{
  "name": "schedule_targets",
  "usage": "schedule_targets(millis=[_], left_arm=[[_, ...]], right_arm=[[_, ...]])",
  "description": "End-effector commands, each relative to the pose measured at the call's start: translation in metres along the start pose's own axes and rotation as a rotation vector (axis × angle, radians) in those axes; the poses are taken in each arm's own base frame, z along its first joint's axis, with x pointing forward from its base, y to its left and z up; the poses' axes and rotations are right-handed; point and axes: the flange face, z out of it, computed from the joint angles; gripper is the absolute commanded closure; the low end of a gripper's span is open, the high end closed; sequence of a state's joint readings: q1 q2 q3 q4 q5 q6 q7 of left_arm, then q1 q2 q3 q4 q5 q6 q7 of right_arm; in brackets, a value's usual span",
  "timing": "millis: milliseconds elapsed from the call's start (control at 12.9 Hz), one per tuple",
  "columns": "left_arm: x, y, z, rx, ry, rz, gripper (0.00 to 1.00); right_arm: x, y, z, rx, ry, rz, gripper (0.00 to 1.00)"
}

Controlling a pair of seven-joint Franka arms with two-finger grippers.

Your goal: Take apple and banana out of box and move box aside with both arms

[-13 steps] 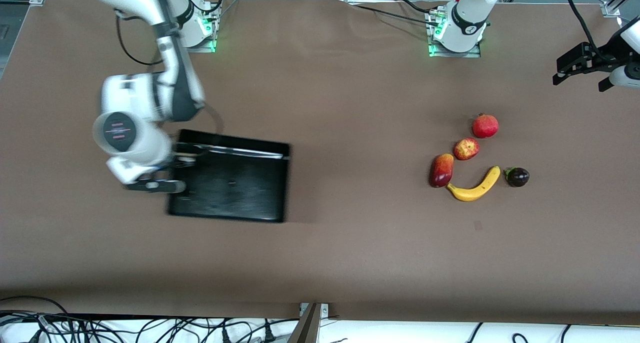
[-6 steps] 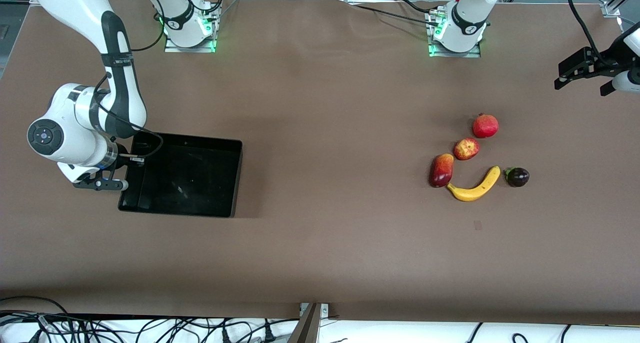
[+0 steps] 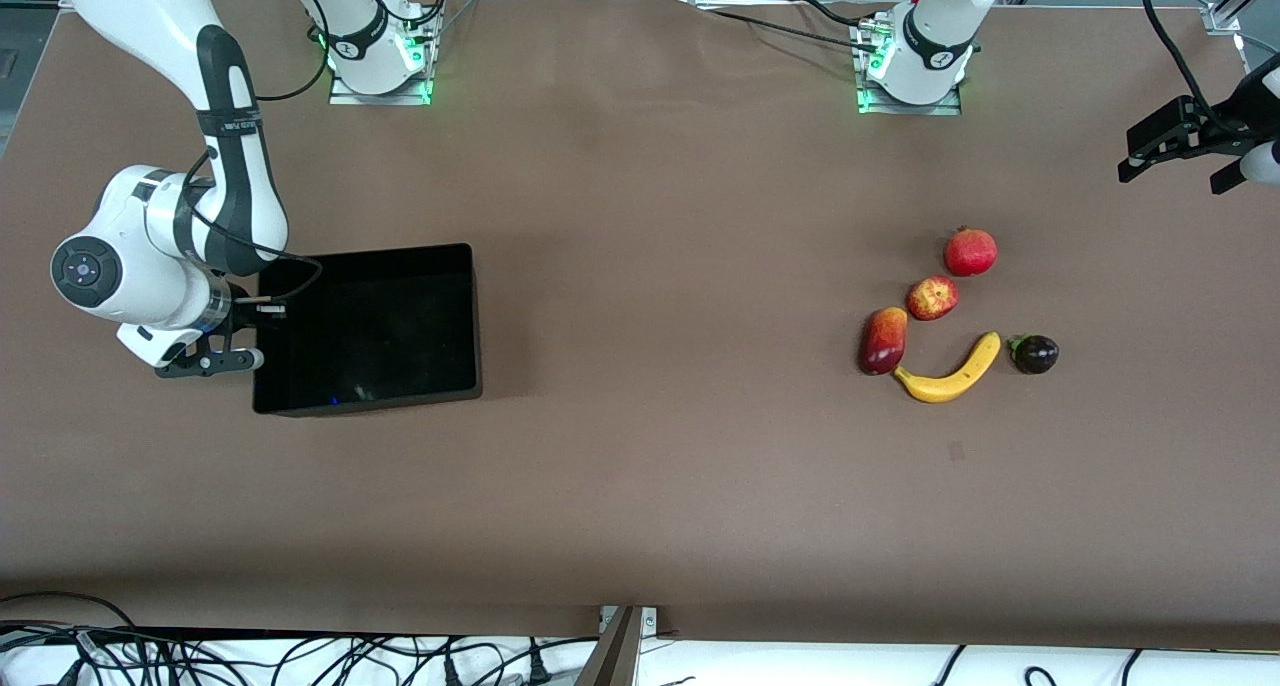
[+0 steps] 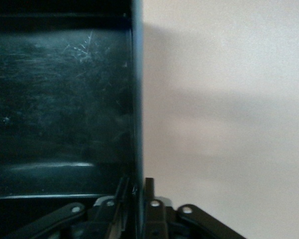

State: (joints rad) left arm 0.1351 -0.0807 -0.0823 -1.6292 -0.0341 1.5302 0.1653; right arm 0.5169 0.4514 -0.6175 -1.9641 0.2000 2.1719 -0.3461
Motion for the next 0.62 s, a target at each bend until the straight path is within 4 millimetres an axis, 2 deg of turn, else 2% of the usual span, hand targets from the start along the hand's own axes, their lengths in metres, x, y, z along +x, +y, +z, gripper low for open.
schedule_targets(millis=[0,155,232,387,464,541], left_arm=[[0.005,-0.002,-0.007,-0.002,0.02,-0.006,0.0],[0.007,-0.003,-0.006,0.003,0.026,-0.006,0.0],[0.007,-0.003,-0.006,0.003,0.026,-0.006,0.0],[0.007,-0.004,-0.006,0.002,0.028,-0.009,0.0],[0.007,-0.004,-0.006,0.002,0.028,-0.009,0.0],[0.007,-0.004,-0.006,0.002,0.028,-0.009,0.0]], right_arm=[[-0.003,0.006,-0.029,0.044,0.01,-0.015,0.0],[-0.006,0.021,-0.082,0.083,-0.031,0.033,0.0],[-0.007,0.021,-0.112,0.099,-0.072,0.058,0.0],[-0.009,0.011,-0.175,0.092,-0.131,0.062,0.0],[-0.01,0.006,-0.201,0.086,-0.129,0.062,0.0],[-0.011,0.001,-0.22,0.084,-0.132,0.069,0.0]])
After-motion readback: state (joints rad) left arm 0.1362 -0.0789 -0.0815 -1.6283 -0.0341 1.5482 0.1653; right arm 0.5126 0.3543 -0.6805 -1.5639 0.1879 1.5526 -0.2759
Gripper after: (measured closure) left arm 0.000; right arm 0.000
